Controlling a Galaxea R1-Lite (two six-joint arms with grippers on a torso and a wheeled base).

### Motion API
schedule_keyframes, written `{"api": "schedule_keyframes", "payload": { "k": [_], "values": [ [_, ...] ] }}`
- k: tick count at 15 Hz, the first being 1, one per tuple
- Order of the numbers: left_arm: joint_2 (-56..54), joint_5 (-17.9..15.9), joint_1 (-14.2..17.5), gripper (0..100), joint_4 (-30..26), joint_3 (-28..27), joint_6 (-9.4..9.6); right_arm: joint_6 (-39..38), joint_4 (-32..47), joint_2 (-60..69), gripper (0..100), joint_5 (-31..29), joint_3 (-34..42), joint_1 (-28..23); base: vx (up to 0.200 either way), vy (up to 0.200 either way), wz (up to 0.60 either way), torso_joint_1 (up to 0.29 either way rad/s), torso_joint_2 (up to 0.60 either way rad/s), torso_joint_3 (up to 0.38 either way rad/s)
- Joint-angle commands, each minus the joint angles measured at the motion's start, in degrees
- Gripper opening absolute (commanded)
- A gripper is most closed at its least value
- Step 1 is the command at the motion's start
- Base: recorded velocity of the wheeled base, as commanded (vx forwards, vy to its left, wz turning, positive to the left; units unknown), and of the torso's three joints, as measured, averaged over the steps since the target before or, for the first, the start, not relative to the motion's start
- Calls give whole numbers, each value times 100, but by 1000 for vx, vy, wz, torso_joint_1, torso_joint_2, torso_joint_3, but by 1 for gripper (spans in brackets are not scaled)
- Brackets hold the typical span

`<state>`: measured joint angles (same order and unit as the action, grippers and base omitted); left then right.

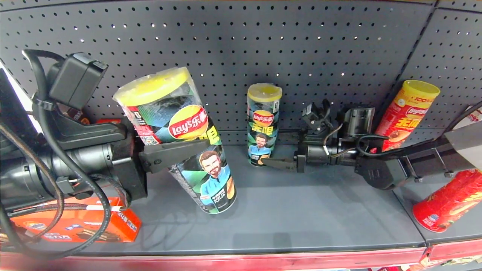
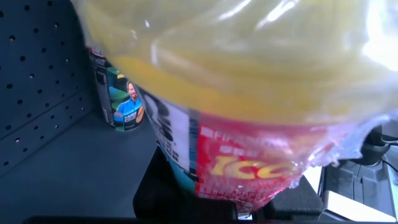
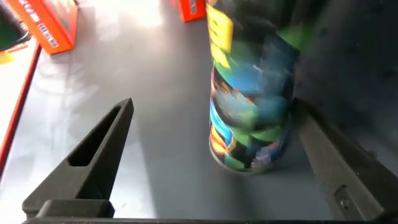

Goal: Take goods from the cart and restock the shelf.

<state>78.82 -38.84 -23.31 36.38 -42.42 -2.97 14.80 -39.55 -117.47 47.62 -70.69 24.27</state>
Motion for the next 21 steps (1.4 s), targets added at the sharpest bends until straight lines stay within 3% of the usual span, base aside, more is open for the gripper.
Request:
{"api": "schedule_keyframes", "payload": {
  "k": [1,5,6,9,18,19,21],
  "values": [
    [10,-1,11,0,1,6,-1,14,0,84,100,2,152,25,0,0,0,0,0,0],
    [10,-1,2,0,1,6,-1,41,0,251,100,-165,442,34,0,0,0,0,0,0],
    [10,-1,2,0,1,6,-1,-3,0,154,100,-437,267,34,0,0,0,0,0,0],
    [10,8,11,0,1,6,-10,-82,8,-171,100,-517,-270,51,0,0,0,0,0,0],
    [28,8,2,0,-8,24,-10,-583,-18,-751,100,-1334,-1043,491,0,0,0,0,0,0],
    [28,8,2,0,-8,24,-10,-610,-194,-795,0,-1360,-1052,508,0,0,0,0,0,0],
    [54,8,2,0,1,15,-10,-768,-273,-751,0,-1633,-1034,588,0,0,0,0,0,0]
  ]
}}
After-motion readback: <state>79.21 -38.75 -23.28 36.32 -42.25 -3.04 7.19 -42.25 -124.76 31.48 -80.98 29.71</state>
